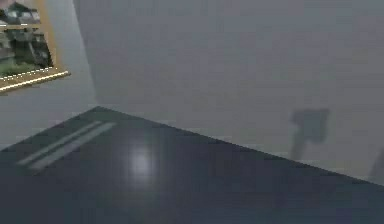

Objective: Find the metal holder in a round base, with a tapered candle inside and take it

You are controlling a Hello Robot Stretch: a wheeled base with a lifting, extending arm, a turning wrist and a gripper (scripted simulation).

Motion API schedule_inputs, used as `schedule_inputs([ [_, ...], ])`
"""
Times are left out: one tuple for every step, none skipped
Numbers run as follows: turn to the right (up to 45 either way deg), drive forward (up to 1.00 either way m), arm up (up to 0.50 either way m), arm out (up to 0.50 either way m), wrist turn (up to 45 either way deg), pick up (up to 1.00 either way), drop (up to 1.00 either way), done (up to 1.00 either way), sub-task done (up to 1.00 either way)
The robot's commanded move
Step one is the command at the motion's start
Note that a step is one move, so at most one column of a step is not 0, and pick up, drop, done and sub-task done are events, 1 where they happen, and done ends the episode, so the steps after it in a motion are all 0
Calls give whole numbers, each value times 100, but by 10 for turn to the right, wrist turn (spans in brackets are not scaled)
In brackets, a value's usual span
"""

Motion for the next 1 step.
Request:
schedule_inputs([
  [60,0,0,0,0,0,0,0,0],
])
